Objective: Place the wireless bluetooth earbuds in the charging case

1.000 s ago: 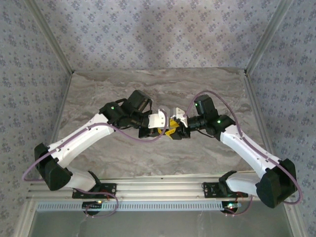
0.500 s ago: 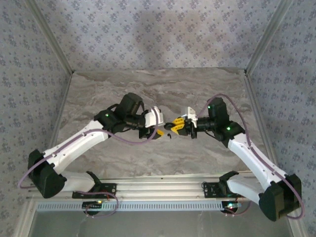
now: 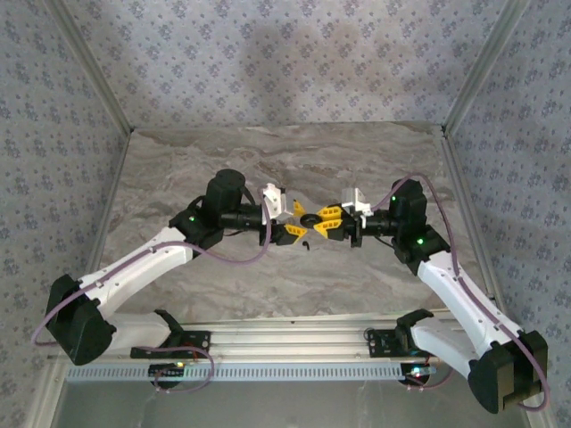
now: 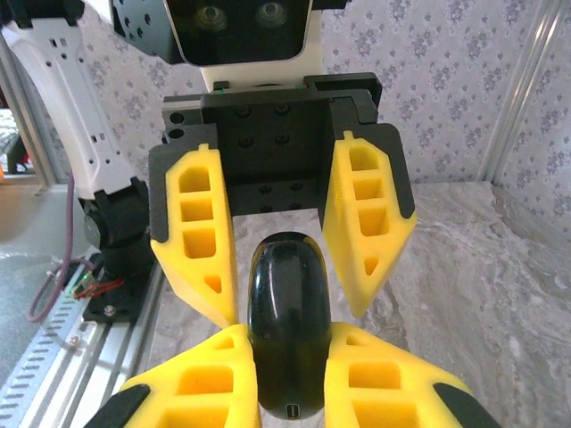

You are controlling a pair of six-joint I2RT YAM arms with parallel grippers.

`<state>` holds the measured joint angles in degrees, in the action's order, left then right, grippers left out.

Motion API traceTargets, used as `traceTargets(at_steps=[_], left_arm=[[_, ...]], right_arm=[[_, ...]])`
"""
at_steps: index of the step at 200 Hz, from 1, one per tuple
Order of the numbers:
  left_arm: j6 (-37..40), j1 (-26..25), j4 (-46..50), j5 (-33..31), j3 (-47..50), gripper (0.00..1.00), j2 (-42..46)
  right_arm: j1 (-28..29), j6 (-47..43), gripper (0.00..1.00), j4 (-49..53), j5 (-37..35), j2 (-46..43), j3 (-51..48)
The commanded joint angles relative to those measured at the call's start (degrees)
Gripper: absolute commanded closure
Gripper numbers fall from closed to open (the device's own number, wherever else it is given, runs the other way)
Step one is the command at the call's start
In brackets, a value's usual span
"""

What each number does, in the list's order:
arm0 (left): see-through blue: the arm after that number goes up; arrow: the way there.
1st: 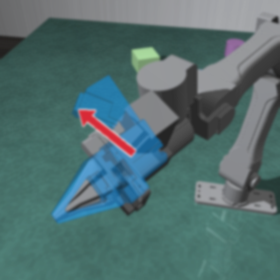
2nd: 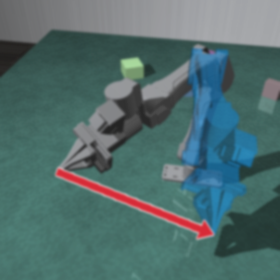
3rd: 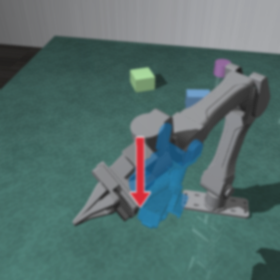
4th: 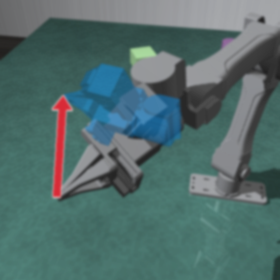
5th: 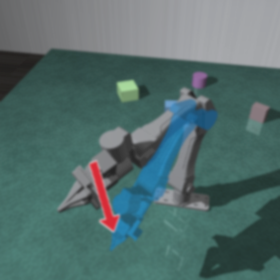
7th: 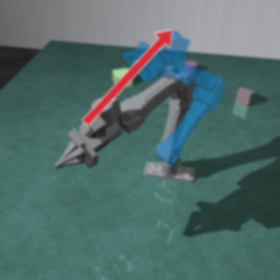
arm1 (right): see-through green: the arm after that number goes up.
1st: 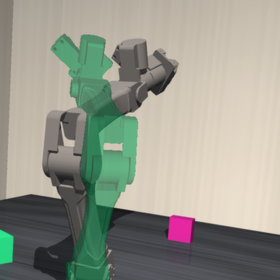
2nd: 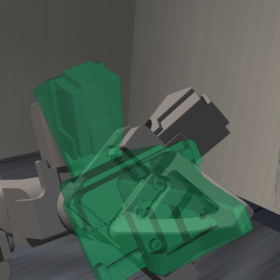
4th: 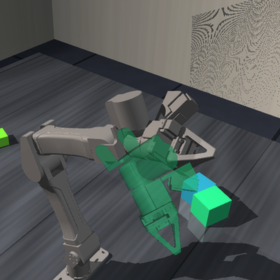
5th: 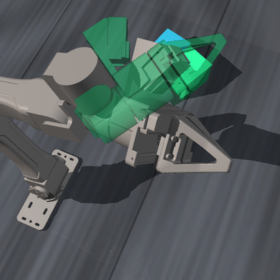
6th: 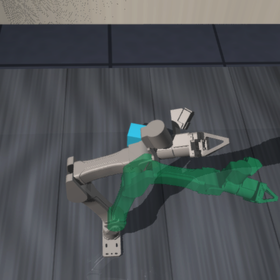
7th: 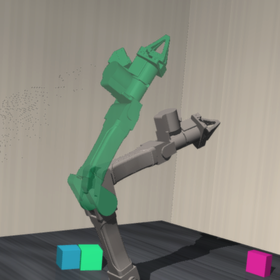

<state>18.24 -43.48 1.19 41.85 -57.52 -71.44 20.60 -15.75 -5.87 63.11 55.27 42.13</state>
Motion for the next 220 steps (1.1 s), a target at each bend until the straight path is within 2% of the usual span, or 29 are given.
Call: traceTargets(at_steps=[1,28,58,69,77,87,102,124,147,177,220], left_arm=[[-0.9,0.1,-3.0,2.9,0.1,0.58,1.1],[-0.1,-0.3,-1.3,3.8,-0.7,0.69,0.8],[1.8,-0.9,2.3,3.6,-2.2,0.78,0.7],[2.6,-0.9,4.0,3.2,-2.9,0.80,0.7],[3.7,-1.0,6.1,2.2,-3.6,0.81,0.7],[6.2,-1.3,10.5,-0.2,-5.1,0.81,0.6],[12.5,-2.2,21.3,-6.6,-9.0,0.82,-0.1],[20.2,-4.3,37.0,-17.4,-15.9,0.82,-3.3],[23.6,-5.6,47.0,-23.4,-21.0,0.82,-6.7],[24.0,-6.9,50.1,-23.9,-24.5,0.82,-9.5],[22.5,-7.5,49.7,-22.8,-25.8,0.81,-10.9]], right_arm=[[0.1,1.9,0.84,-2.3,2.4,-0.1,-0.1],[0.3,2.2,0.85,-2.7,2.1,0.0,0.0],[1.0,2.3,0.84,-2.8,1.1,0.3,-0.1],[1.2,2.1,0.81,-2.4,0.4,0.2,-0.1],[1.1,1.8,0.74,-1.6,-0.4,0.0,0.0],[1.0,1.1,0.64,0.7,-1.9,-0.9,0.3],[1.0,-2.3,0.56,8.5,-6.1,-2.4,2.3],[1.8,-9.4,0.51,23.9,-12.0,-3.2,6.9],[3.6,-12.3,0.49,27.6,-16.4,-2.9,8.8],[7.1,-14.4,0.48,27.1,-18.3,0.0,9.9],[9.7,-15.1,0.46,25.3,-15.7,4.7,10.7]])
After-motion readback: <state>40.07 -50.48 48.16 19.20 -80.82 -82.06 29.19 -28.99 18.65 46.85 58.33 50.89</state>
